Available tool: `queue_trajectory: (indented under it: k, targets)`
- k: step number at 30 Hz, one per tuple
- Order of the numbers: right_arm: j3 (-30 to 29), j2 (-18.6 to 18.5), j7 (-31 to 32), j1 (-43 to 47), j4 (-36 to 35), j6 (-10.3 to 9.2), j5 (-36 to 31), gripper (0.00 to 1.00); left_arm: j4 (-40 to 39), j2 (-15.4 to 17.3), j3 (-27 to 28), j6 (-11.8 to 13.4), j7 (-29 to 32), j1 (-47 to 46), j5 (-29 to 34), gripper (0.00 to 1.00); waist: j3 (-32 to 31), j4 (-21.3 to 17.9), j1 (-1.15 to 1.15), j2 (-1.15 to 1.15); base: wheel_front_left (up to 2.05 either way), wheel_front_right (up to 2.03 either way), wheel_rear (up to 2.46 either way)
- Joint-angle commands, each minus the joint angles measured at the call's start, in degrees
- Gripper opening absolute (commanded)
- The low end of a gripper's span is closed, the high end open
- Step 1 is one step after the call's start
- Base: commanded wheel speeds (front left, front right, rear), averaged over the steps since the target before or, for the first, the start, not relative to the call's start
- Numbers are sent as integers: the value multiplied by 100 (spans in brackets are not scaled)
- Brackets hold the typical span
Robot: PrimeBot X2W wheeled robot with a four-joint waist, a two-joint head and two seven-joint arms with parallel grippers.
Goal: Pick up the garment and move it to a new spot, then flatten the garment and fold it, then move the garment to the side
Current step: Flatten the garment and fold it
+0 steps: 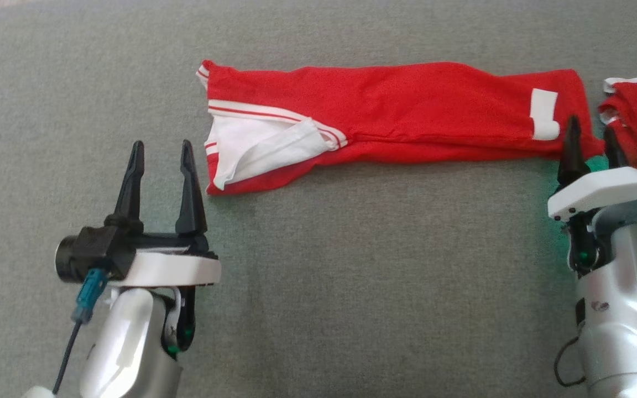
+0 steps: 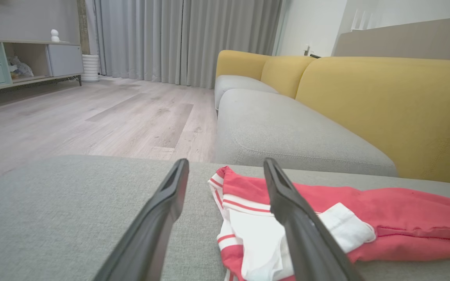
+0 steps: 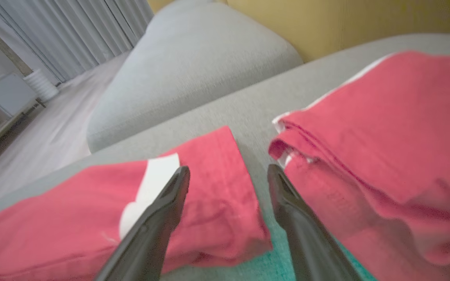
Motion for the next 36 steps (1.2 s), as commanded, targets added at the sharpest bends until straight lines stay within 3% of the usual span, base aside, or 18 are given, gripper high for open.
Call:
queue_trajectory:
  k: [1,10,11,12,20,30,36]
  targets:
    - [14,34,16,-181,36,-4,-124,100,-137,21,223,-44,-29,-239,79,100,74,71,-1,0,0,0,0]
    - [-270,34,59,-565,1102,-4,-515,100,-57,-77,378,-194,-29,-229,238,100,149,110,-1,0,0,0,0]
    - [-258,34,61,-610,1199,-4,-544,79,-50,-83,405,-210,-29,-229,252,100,150,104,-1,0,0,0,0]
    - [-235,34,41,-651,1278,-4,-573,0,-40,-88,433,-224,-29,-232,266,100,147,94,-1,0,0,0,0]
    - [-163,-3,-321,-812,1379,-4,-987,0,-9,-113,606,-284,-29,-216,387,100,-54,-125,-1,0,0,0,0]
    - [-691,-752,-198,-746,814,-4,-1384,0,116,-127,606,-355,-29,-71,443,100,-469,-255,-1,0,0,0,0]
    - [-634,-612,-38,-665,421,-4,-1333,0,123,-130,631,-376,-29,39,348,100,-738,-219,-1,0,0,0,0]
